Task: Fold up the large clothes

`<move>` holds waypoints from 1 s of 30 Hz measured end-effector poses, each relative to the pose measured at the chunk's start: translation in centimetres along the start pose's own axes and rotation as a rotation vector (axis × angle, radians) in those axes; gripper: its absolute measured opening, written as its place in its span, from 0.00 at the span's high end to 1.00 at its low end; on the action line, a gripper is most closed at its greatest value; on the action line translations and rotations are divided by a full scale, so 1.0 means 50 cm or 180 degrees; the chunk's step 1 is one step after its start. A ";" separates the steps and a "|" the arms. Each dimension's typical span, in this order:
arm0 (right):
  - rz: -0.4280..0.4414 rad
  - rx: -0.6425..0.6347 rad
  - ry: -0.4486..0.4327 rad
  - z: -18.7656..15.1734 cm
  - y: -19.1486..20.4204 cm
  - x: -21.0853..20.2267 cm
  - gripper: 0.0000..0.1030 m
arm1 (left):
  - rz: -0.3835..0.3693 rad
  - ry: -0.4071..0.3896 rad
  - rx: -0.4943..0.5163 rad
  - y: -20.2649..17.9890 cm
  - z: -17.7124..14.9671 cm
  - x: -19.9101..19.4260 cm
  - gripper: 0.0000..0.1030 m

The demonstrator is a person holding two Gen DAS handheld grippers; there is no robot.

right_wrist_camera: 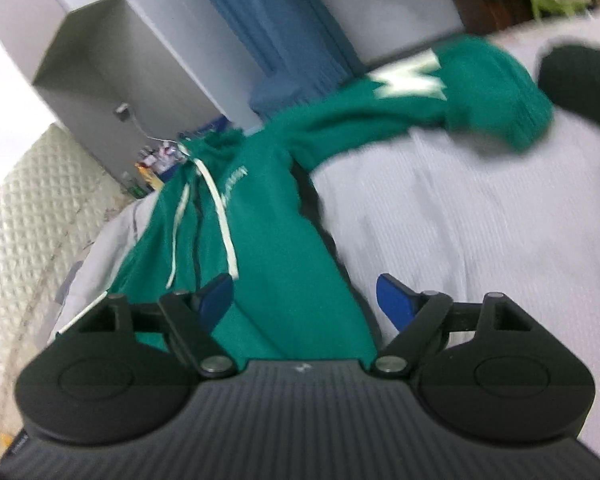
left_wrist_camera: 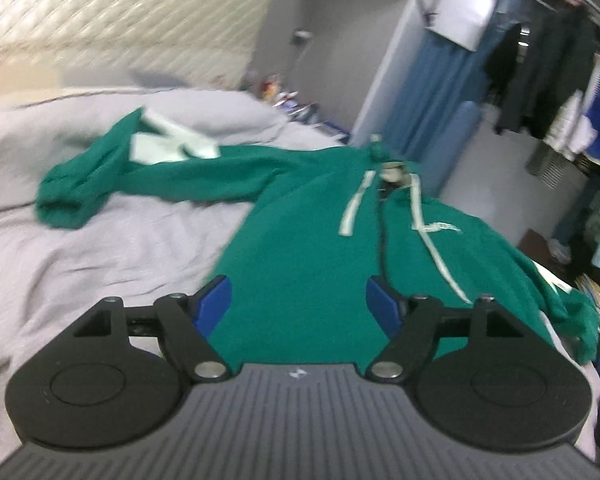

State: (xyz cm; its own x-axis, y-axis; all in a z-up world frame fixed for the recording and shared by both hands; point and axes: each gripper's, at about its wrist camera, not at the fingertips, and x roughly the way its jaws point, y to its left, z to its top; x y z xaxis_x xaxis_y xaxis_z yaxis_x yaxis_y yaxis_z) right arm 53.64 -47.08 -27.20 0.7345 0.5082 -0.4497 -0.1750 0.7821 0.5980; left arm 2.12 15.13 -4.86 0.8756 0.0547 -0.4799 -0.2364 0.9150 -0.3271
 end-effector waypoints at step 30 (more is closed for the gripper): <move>0.0036 0.0714 -0.0710 0.155 -0.291 0.376 0.27 | -0.0141 0.0643 -0.0012 -0.037 -0.073 0.222 0.13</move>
State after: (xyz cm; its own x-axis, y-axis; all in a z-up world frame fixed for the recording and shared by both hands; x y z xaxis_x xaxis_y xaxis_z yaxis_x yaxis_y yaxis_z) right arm 75.08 -51.71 -39.22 0.8633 0.4055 -0.3004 -0.0533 0.6652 0.7448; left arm 10.74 12.57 -12.54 0.7831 -0.0673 -0.6183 -0.2013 0.9132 -0.3543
